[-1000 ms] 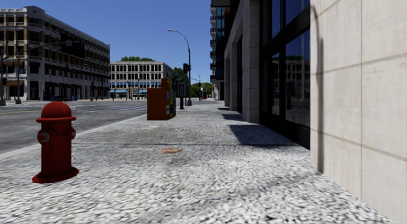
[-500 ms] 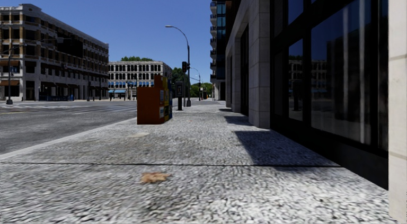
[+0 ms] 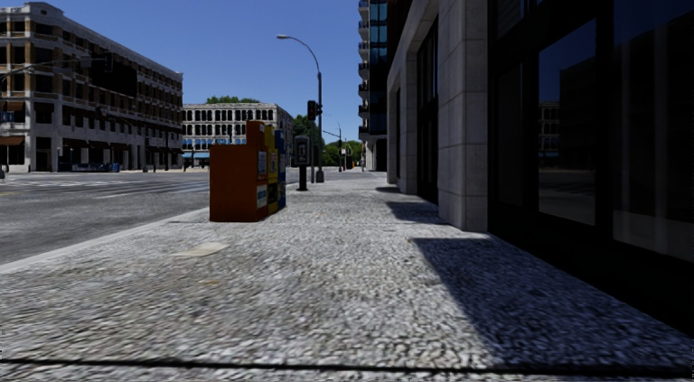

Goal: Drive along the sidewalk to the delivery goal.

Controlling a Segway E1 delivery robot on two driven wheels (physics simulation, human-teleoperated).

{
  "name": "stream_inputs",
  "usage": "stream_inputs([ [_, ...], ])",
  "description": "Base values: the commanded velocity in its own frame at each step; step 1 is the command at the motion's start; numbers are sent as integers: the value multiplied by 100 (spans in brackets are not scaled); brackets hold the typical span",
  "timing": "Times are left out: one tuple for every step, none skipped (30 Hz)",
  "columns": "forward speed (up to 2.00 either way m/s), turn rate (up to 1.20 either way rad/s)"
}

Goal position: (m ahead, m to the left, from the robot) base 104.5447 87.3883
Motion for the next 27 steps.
stream_inputs([
  [200,0],
  [200,0],
  [200,0],
  [200,0],
  [200,0],
  [200,0],
  [200,0],
  [200,0],
  [200,0],
  [200,0],
  [200,0],
  [200,0],
  [200,0],
  [200,0],
  [200,0],
  [200,0],
  [200,0],
  [200,0],
  [200,0],
  [200,0],
  [200,0],
  [200,0],
  [200,0],
  [200,0],
  [200,0],
  [200,0],
  [200,0],
])
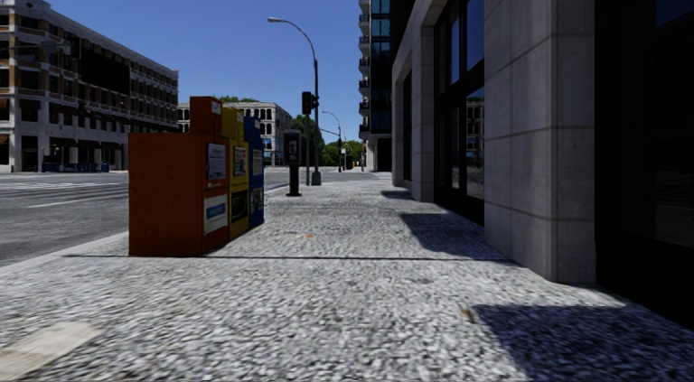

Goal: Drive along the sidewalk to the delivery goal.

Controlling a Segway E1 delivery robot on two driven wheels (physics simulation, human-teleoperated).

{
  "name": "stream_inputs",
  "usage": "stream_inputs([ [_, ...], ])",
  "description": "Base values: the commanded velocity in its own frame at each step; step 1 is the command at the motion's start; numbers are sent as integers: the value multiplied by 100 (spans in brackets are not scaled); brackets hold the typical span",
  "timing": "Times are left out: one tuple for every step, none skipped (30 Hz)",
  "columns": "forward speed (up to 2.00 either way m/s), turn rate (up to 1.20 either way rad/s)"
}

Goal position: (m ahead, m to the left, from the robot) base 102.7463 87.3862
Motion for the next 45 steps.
stream_inputs([
  [200,0],
  [200,0],
  [200,0],
  [200,0],
  [200,0],
  [200,0],
  [200,0],
  [200,0],
  [200,0],
  [200,0],
  [200,0],
  [200,0],
  [200,0],
  [200,0],
  [200,0],
  [200,0],
  [200,0],
  [200,0],
  [200,0],
  [200,0],
  [200,0],
  [200,0],
  [200,0],
  [200,0],
  [200,0],
  [200,0],
  [200,0],
  [200,0],
  [200,0],
  [200,0],
  [200,0],
  [200,0],
  [200,0],
  [200,0],
  [200,0],
  [200,0],
  [200,0],
  [200,0],
  [200,0],
  [200,0],
  [200,0],
  [200,0],
  [200,0],
  [200,0],
  [200,0],
])
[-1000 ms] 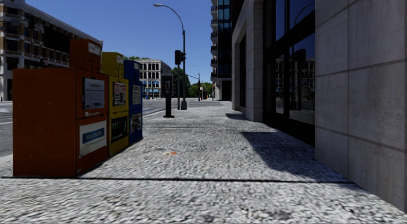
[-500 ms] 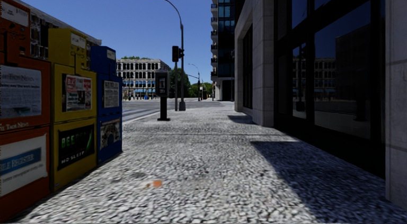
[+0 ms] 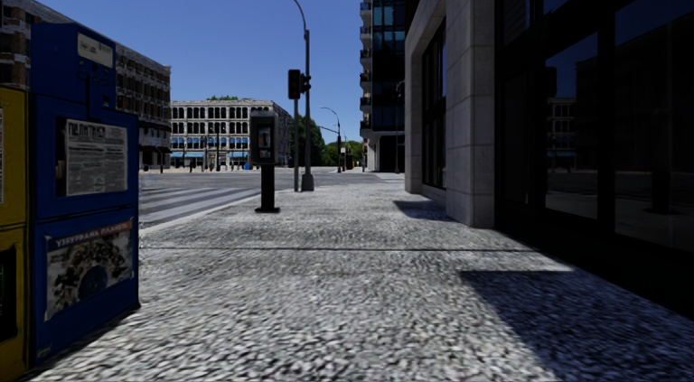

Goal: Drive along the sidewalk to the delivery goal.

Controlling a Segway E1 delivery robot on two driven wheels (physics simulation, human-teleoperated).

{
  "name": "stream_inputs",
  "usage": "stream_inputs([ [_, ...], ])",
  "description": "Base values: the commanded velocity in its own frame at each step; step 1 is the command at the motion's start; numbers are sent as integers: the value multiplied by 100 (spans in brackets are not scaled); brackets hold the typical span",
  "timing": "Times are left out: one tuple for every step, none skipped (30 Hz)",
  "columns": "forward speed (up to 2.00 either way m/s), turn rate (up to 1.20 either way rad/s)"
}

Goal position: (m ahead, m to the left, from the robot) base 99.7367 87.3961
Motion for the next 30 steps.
stream_inputs([
  [200,0],
  [200,0],
  [200,0],
  [200,0],
  [200,0],
  [200,0],
  [200,0],
  [200,0],
  [200,0],
  [200,0],
  [200,0],
  [200,0],
  [200,0],
  [200,0],
  [200,0],
  [200,0],
  [200,0],
  [200,0],
  [200,0],
  [200,0],
  [200,0],
  [200,0],
  [200,0],
  [200,0],
  [200,0],
  [200,0],
  [200,0],
  [200,0],
  [200,0],
  [200,0],
])
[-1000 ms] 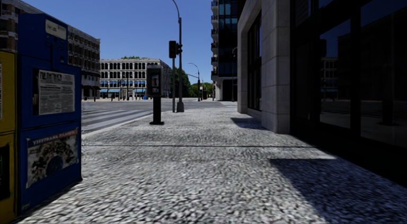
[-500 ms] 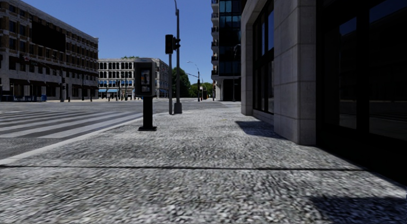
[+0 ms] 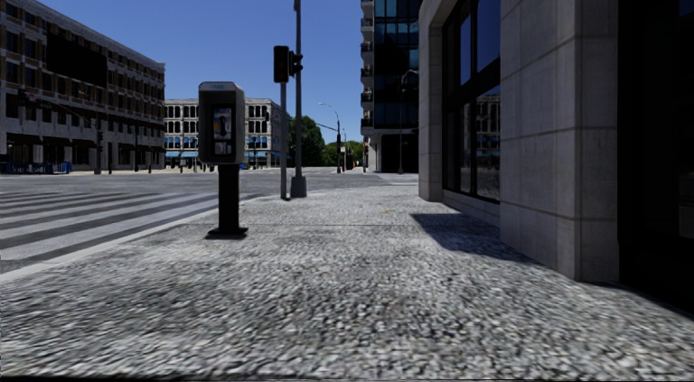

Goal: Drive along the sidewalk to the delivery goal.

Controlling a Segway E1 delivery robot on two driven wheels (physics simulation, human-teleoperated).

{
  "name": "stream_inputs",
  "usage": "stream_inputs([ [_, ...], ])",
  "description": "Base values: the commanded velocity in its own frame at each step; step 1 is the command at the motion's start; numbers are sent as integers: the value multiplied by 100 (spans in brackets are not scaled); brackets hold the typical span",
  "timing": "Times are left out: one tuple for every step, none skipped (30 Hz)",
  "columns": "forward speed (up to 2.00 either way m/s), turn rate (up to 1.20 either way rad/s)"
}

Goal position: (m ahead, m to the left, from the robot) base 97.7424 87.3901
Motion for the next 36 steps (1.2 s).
stream_inputs([
  [200,0],
  [200,0],
  [200,0],
  [200,0],
  [200,0],
  [200,0],
  [200,0],
  [200,0],
  [200,0],
  [200,0],
  [200,0],
  [200,0],
  [200,0],
  [200,0],
  [200,0],
  [200,0],
  [200,0],
  [200,0],
  [200,0],
  [200,0],
  [200,0],
  [200,0],
  [200,0],
  [200,0],
  [200,0],
  [200,0],
  [200,0],
  [200,0],
  [200,0],
  [200,0],
  [200,0],
  [200,0],
  [200,0],
  [200,3],
  [200,15],
  [200,19],
])
